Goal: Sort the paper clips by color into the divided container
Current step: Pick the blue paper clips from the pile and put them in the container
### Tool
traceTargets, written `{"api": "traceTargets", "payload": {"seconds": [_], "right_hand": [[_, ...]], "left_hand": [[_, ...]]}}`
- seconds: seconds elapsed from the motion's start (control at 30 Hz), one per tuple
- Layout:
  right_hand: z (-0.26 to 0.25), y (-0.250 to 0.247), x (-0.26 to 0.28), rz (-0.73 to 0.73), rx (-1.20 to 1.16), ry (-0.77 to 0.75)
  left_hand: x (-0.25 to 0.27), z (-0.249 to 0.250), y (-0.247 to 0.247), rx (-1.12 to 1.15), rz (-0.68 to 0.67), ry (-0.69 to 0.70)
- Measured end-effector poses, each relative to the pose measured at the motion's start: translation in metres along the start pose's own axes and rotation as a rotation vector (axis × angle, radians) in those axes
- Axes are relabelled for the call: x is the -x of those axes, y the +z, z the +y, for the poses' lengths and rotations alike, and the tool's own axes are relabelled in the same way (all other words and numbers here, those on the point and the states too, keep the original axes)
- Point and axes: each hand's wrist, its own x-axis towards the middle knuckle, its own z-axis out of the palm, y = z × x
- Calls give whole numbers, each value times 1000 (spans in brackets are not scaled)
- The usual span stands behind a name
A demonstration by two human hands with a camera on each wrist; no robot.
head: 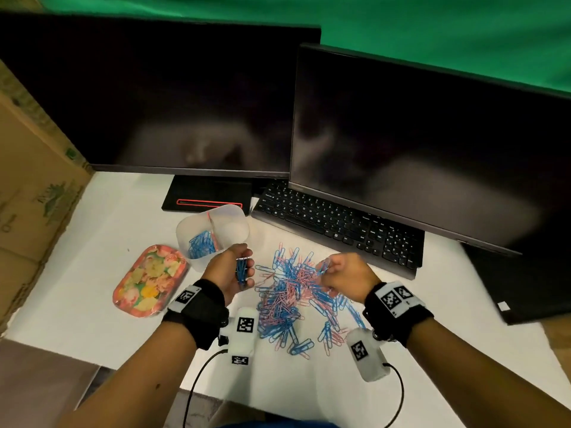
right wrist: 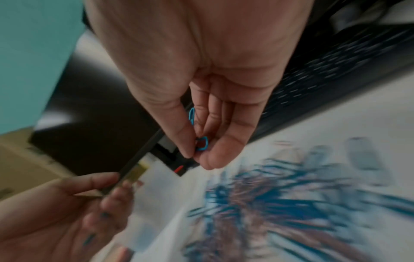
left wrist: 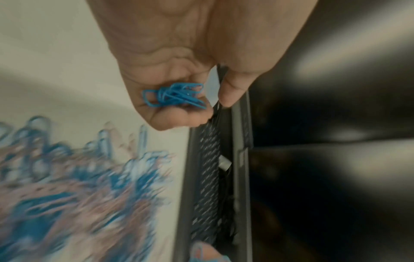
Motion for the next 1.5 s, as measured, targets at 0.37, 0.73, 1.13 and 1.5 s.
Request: {"api": "traceTargets", "payload": {"seconds": [0.37, 0.73, 1.13, 1.5], "right_hand": [[-165, 126, -77, -124, 234, -245], [-111, 75, -72, 0, 64, -155], [57, -6, -14, 184, 530, 110], [109, 6, 6, 175, 550, 141]], "left_hand": [[-7, 86, -65, 33, 249, 162], [-8, 70, -65, -474, 318, 520], [-40, -24, -15, -1533, -25, 603], [-56, -34, -5, -1875, 131, 502]]}}
